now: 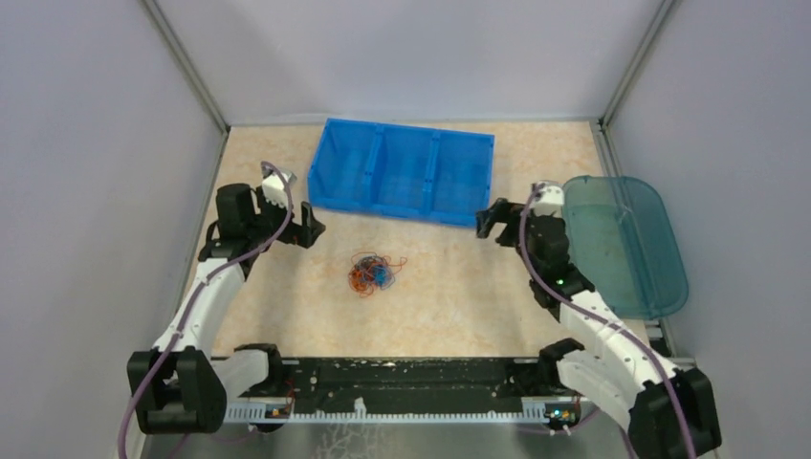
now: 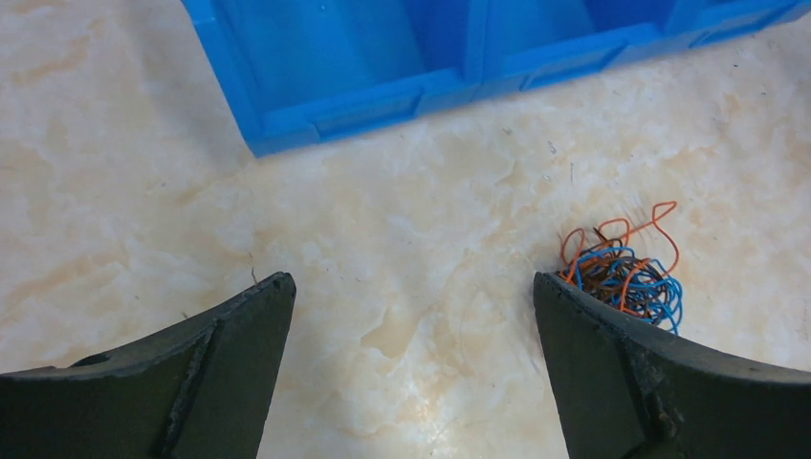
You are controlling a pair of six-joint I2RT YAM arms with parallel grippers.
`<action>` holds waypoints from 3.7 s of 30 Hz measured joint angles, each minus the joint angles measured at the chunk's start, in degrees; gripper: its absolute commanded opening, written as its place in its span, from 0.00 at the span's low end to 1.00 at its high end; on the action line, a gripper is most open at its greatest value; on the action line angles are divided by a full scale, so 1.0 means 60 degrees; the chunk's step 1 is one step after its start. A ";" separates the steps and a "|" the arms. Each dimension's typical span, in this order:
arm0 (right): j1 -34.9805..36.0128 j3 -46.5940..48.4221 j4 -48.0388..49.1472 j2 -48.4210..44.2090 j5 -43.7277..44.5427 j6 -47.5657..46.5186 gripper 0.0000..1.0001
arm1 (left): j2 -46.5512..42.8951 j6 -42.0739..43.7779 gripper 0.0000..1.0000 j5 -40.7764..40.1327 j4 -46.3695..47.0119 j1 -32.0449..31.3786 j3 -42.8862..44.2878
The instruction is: Untangle the cables
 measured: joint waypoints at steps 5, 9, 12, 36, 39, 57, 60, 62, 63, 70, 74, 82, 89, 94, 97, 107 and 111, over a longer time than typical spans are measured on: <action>0.3206 0.0987 -0.0809 0.0962 0.0401 -0.0860 0.88 | 0.0102 0.0397 1.00 0.0339 -0.1508 0.0000 0.0648; 0.5257 0.2259 -0.0943 0.2342 0.0597 -0.1410 0.81 | 0.0098 0.0648 1.00 0.0721 -0.2138 -0.0022 0.0867; 0.6069 0.2601 -0.0922 0.2914 0.0586 -0.1606 0.80 | 0.0182 0.0783 1.00 0.0925 -0.2401 -0.0226 0.0867; 0.6357 0.1996 -0.1902 0.1351 0.0838 -0.0925 0.74 | 0.4521 0.1326 0.58 0.1730 -0.1552 -0.2433 0.1719; 0.6357 0.1956 -0.1967 0.1355 0.0838 -0.0889 0.73 | 0.4707 0.1319 0.55 0.1902 -0.1512 -0.2437 0.1745; 0.6357 0.1971 -0.1993 0.1552 0.0721 -0.0914 0.64 | 0.4885 0.1453 0.08 0.2095 -0.1359 -0.2441 0.1617; 0.6357 0.1971 -0.1982 0.1592 0.0692 -0.0914 0.65 | 0.4881 0.1526 0.00 0.2116 -0.1377 -0.2441 0.1592; 0.6357 0.1971 -0.1912 0.1643 0.0663 -0.0911 0.69 | 0.4834 0.1566 0.00 0.2116 -0.1446 -0.2441 0.1592; 0.6357 0.1971 -0.1854 0.1679 0.0648 -0.0903 0.71 | 0.4761 0.1592 0.00 0.2120 -0.1545 -0.2441 0.1596; 0.6357 0.2080 -0.0933 0.2477 0.0306 -0.0918 0.78 | 0.3581 0.1647 0.00 0.2448 -0.2677 -0.2441 0.2288; 0.6357 0.2688 -0.0364 0.3526 0.0022 -0.1082 0.81 | 0.2805 0.1577 0.00 0.2856 -0.3111 -0.2481 0.2728; 0.6357 0.3592 0.1198 0.5227 -0.0940 -0.1497 0.82 | 0.1934 0.1228 0.00 0.3249 -0.4007 -0.2583 0.2750; 0.6357 0.3450 0.2656 0.5479 -0.1690 -0.1512 0.79 | 0.1282 0.0637 0.00 0.3493 -0.4422 -0.2605 0.3115; 0.6360 0.2776 0.3566 0.5431 -0.1942 -0.1494 0.76 | 0.0976 0.0146 0.00 0.3625 -0.4433 -0.2667 0.3439; 0.6364 0.2714 0.3748 0.5431 -0.1912 -0.1490 0.72 | 0.0900 -0.0157 0.00 0.3719 -0.4437 -0.2688 0.3515; 0.6652 0.2954 0.4597 0.5880 -0.1071 -0.1530 0.70 | 0.0739 -0.0532 0.00 0.4018 -0.4710 -0.2699 0.3818; 0.6976 0.3231 0.4761 0.6175 -0.0696 -0.1599 0.70 | 0.0576 -0.0703 0.00 0.4218 -0.4787 -0.2703 0.3985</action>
